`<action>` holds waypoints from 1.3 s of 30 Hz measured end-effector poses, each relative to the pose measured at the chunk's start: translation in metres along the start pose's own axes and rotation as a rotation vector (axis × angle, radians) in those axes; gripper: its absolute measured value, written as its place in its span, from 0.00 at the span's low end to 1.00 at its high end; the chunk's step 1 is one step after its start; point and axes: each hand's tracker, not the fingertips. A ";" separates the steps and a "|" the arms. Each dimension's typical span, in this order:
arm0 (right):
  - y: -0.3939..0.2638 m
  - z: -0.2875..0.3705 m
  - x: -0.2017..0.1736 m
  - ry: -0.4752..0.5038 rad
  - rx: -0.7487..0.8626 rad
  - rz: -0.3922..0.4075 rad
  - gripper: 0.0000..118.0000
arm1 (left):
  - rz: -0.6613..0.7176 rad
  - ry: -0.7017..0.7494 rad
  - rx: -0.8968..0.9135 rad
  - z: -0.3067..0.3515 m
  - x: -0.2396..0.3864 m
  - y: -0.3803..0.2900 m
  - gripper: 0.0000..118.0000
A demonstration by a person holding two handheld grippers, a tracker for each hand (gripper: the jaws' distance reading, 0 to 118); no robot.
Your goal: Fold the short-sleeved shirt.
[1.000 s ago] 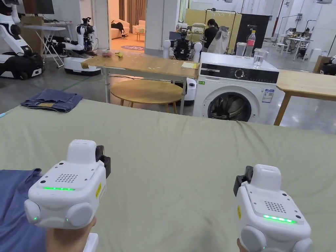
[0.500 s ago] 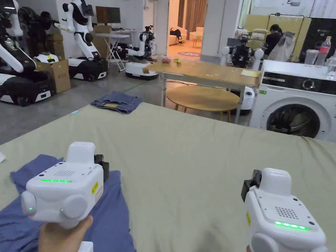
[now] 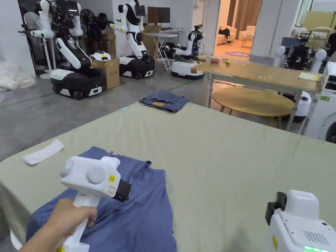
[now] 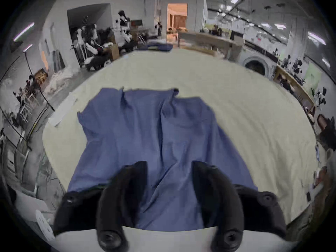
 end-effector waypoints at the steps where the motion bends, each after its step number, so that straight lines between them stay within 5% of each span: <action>1: -0.002 -0.001 0.001 -0.002 -0.006 0.002 0.00 | 0.009 -0.010 -0.015 -0.010 -0.002 0.002 0.64; 6: -0.009 -0.003 0.008 -0.016 -0.034 0.008 0.00 | 0.079 -0.005 -0.198 -0.072 -0.008 -0.004 0.65; 9: -0.013 -0.001 0.014 -0.025 -0.046 0.015 0.00 | -0.013 0.047 -0.061 -0.067 0.007 -0.018 0.61; 12: -0.014 0.001 0.018 -0.035 -0.046 0.015 0.00 | -0.089 0.061 -0.007 -0.057 0.022 -0.025 0.02; 17: -0.020 0.002 0.022 -0.036 -0.065 0.005 0.00 | -0.003 0.036 0.012 -0.057 0.008 -0.026 0.00; 25: -0.016 0.015 0.039 -0.055 -0.046 -0.001 0.00 | 0.148 -0.124 0.288 0.025 0.008 0.014 0.00; 39: 0.008 0.063 0.115 -0.176 0.038 -0.031 0.00 | -0.224 -0.450 0.625 0.187 0.212 0.118 0.00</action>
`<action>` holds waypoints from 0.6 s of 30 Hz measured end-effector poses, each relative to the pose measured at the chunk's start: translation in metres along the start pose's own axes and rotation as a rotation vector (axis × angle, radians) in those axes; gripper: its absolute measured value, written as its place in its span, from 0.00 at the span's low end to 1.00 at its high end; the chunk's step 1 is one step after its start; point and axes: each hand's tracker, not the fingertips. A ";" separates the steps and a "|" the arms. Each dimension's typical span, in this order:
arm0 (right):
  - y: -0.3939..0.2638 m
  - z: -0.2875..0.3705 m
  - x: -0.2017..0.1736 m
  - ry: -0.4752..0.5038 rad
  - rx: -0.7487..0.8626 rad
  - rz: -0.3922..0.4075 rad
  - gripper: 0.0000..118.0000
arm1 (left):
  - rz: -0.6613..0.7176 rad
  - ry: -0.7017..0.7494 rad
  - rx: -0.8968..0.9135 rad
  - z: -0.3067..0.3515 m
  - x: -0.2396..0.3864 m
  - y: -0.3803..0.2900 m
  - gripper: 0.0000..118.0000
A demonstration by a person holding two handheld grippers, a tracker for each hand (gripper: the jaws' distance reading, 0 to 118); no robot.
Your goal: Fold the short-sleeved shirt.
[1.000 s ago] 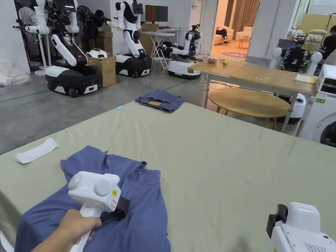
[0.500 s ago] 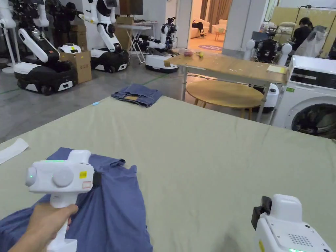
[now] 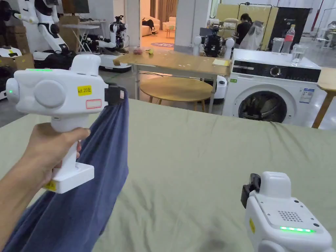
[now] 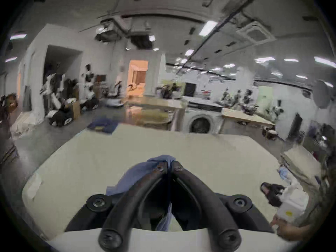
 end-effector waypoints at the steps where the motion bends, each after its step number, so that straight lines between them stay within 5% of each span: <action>1: 0.001 0.004 0.008 -0.014 0.006 -0.006 0.00 | -0.025 -0.045 0.000 -0.011 0.015 0.006 0.00; 11: -0.005 0.059 0.104 -0.249 0.039 -0.016 0.00 | -0.128 -0.477 -0.096 -0.110 0.226 -0.014 0.00; 18: -0.024 0.091 0.156 -0.352 0.004 -0.035 0.00 | -0.183 -0.539 -0.359 -0.163 0.306 -0.122 0.00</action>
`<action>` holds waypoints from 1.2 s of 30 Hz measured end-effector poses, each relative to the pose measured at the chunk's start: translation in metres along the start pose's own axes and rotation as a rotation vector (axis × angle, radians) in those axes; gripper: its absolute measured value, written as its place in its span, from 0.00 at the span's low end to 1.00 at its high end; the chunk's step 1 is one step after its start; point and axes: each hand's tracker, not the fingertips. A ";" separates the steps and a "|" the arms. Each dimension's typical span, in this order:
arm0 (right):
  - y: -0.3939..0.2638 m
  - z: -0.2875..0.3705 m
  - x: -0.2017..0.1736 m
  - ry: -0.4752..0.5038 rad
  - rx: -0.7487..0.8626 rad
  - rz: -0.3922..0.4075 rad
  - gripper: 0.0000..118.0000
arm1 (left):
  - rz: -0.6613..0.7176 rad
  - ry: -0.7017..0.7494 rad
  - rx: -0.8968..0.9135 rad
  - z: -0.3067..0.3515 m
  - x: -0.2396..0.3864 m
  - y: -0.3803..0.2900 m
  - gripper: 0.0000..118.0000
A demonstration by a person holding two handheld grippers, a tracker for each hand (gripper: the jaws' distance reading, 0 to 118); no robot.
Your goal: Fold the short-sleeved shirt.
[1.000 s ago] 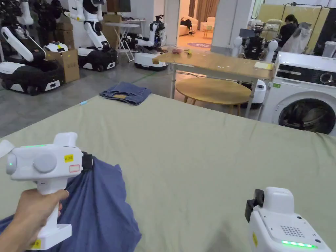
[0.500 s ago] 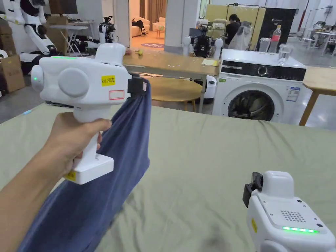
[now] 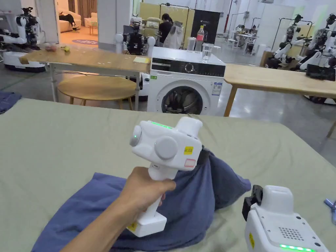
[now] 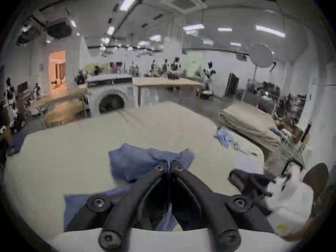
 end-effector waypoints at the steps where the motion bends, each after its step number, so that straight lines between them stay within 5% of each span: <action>1: -0.003 0.001 0.007 -0.008 -0.008 -0.004 0.00 | 0.013 -0.005 -0.024 -0.011 0.002 -0.012 0.00; 7: -0.015 -0.001 0.021 -0.028 -0.051 -0.029 0.00 | 0.113 -0.001 -0.099 -0.038 0.003 -0.059 0.01; 10: -0.015 -0.002 0.018 -0.012 -0.064 -0.038 0.00 | 0.147 -0.023 -0.101 -0.029 -0.004 -0.064 0.31; 13: -0.011 -0.003 0.011 0.005 -0.062 -0.043 0.00 | 0.149 0.010 -0.006 0.001 -0.011 -0.062 0.46; 19: 0.004 -0.005 -0.010 0.063 -0.039 -0.052 0.00 | 0.174 0.169 0.203 0.079 -0.037 -0.075 0.43; 20: 0.006 -0.006 -0.015 0.073 -0.038 -0.052 0.00 | 0.160 0.215 0.206 0.089 -0.040 -0.079 0.35; 22: 0.008 -0.008 -0.024 0.096 -0.033 -0.050 0.00 | 0.133 0.361 0.218 0.106 -0.046 -0.091 0.00; 36: 0.004 -0.019 -0.066 0.194 -0.065 -0.014 0.00 | 0.500 0.498 -0.110 0.205 -0.164 -0.173 0.00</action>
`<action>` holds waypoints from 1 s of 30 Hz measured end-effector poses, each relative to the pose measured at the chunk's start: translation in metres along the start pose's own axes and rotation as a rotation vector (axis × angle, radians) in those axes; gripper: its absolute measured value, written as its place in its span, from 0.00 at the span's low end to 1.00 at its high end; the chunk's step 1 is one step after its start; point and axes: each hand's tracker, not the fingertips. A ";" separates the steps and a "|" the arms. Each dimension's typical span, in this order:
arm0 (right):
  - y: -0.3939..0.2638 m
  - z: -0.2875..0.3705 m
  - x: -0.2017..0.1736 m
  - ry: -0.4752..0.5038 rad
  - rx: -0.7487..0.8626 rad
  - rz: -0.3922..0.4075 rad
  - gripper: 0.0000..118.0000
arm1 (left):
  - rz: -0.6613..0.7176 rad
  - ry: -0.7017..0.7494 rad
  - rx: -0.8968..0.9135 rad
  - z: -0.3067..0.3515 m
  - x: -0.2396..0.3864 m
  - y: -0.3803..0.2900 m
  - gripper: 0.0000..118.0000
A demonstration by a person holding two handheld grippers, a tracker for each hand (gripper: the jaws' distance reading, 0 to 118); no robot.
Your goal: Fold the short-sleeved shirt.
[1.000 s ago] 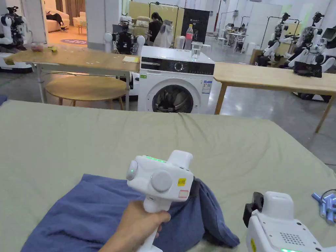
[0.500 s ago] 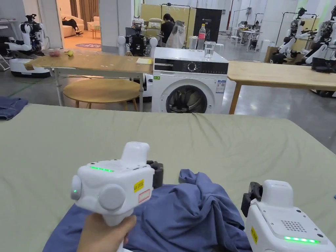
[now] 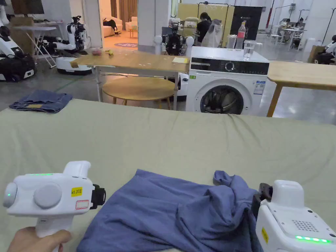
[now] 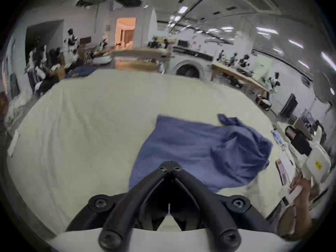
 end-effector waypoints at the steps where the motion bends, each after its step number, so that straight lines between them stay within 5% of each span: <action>1: -0.001 -0.001 -0.001 0.003 -0.006 0.001 0.00 | 0.013 0.011 -0.042 -0.004 -0.008 -0.003 0.00; 3: -0.005 -0.002 -0.002 0.007 -0.013 0.002 0.00 | 0.033 0.029 -0.110 -0.010 -0.017 -0.011 0.05; 4: -0.005 -0.002 -0.002 0.008 -0.019 0.003 0.00 | 0.047 0.029 -0.150 -0.016 -0.022 -0.014 0.28; 5: -0.007 -0.002 -0.002 0.009 -0.022 0.002 0.00 | 0.062 0.045 -0.181 -0.023 -0.025 -0.018 0.41; 7: -0.011 -0.001 -0.002 0.008 -0.029 0.003 0.00 | 0.079 0.123 -0.218 -0.035 -0.027 -0.030 0.44; 12: -0.022 0.000 0.003 -0.003 -0.059 -0.011 0.00 | 0.017 0.204 -0.366 -0.080 -0.028 -0.063 0.44; 15: -0.027 0.004 0.011 -0.009 -0.078 -0.017 0.00 | -0.095 0.273 -0.247 -0.072 -0.006 -0.076 0.43; 17: -0.030 0.005 0.018 -0.018 -0.093 -0.022 0.00 | -0.181 0.237 -0.237 -0.070 0.007 -0.076 0.30; 19: -0.031 0.005 0.030 -0.027 -0.114 -0.034 0.00 | -0.206 0.244 -0.244 -0.071 0.012 -0.077 0.00; 25: -0.027 0.005 0.075 -0.080 -0.189 -0.082 0.00 | -0.076 0.147 -0.137 -0.048 -0.005 -0.072 0.00; 27: -0.024 -0.003 0.088 -0.092 -0.279 -0.081 0.22 | -0.088 0.156 -0.111 -0.042 -0.007 -0.069 0.00; 28: -0.025 -0.010 0.095 -0.071 -0.335 -0.087 0.43 | -0.079 0.141 -0.101 -0.039 -0.009 -0.067 0.00; 30: -0.031 -0.022 0.104 -0.048 -0.411 -0.101 0.55 | -0.046 0.115 -0.075 -0.034 -0.012 -0.066 0.00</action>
